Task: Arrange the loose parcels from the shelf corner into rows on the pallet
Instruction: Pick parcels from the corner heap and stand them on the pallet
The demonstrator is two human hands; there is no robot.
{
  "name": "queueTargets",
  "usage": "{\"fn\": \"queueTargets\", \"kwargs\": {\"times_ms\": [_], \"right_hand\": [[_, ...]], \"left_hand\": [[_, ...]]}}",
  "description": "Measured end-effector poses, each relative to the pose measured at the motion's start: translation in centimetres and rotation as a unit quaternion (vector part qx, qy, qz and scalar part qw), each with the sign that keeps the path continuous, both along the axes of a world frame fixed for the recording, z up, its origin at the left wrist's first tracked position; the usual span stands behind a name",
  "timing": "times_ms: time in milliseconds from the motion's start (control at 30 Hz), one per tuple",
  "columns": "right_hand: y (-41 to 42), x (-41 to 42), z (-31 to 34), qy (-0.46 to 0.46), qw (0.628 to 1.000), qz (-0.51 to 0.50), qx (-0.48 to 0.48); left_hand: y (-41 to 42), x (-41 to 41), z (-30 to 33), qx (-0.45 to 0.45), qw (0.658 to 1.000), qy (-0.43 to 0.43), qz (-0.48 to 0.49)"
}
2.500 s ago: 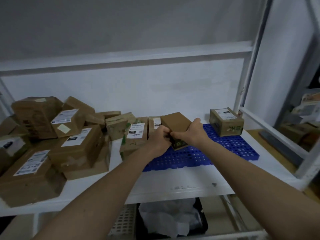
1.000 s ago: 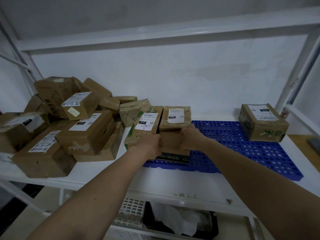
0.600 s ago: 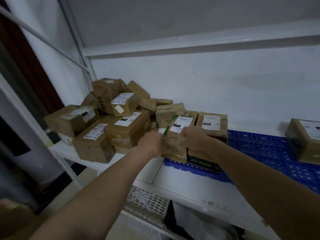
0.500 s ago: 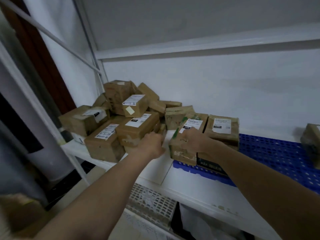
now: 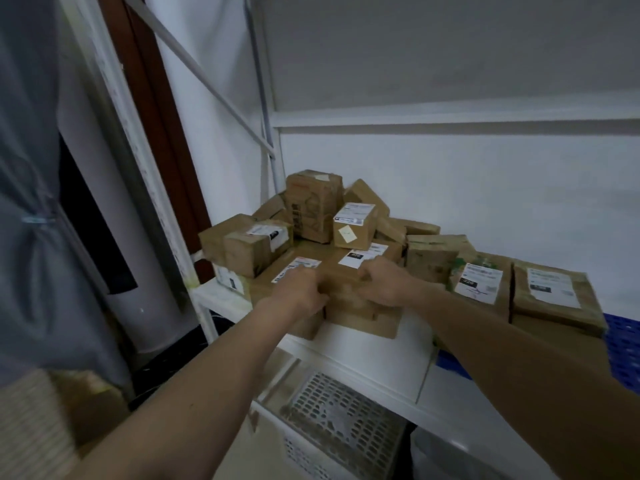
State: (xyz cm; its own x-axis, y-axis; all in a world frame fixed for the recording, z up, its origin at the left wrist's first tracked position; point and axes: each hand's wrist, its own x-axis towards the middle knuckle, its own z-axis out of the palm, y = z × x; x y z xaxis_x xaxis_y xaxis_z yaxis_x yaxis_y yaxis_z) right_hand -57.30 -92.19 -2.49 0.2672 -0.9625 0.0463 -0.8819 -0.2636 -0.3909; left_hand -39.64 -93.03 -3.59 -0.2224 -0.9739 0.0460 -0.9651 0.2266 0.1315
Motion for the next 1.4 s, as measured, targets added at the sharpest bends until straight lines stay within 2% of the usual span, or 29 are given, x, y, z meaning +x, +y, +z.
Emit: {"fn": "queueTargets", "kwargs": {"times_ms": [167,300,467,567,800,967,1100,1200,1267,1400], "right_hand": [[-2.9,8.0,-0.5,-0.039,0.999,0.025,-0.009],[-4.9,13.3,-1.5,-0.021,1.0,0.02,-0.005],[-6.2,18.5,-2.6,-0.06,0.998,0.015,0.021],[-7.6,20.6,-2.4,-0.049,0.998,-0.003,0.033],[-12.5,21.9,-3.2,-0.023,0.998,-0.049,0.013],[-17.0,21.9,-2.8,-0.035,0.998,-0.039,0.038],[-19.8,21.9,-2.8,-0.096,0.993,-0.029,0.07],[-21.3,22.0,-3.2,-0.164,0.974,-0.024,0.151],[-21.8,22.3,-3.3,-0.194,0.96,-0.037,0.196],[-22.4,22.9,-3.7,-0.23,0.954,-0.049,0.186]], "left_hand": [[-1.7,8.2,-0.1,0.019,0.998,0.043,0.049],[-2.8,13.9,-1.1,0.027,0.995,0.062,0.067],[-4.2,18.7,-2.2,0.03,0.995,0.074,0.063],[-5.8,20.3,-2.6,0.037,0.992,0.106,0.061],[-10.5,21.7,-2.6,0.015,0.978,0.194,0.07],[-15.1,21.3,-1.3,-0.006,0.984,0.17,0.056],[-18.8,20.6,-0.7,0.006,0.981,0.178,0.072],[-21.2,20.3,-1.0,0.037,0.974,0.184,0.131],[-22.1,20.1,-1.2,0.067,0.974,0.17,0.131],[-22.9,19.7,-1.0,0.113,0.961,0.222,0.123]]}}
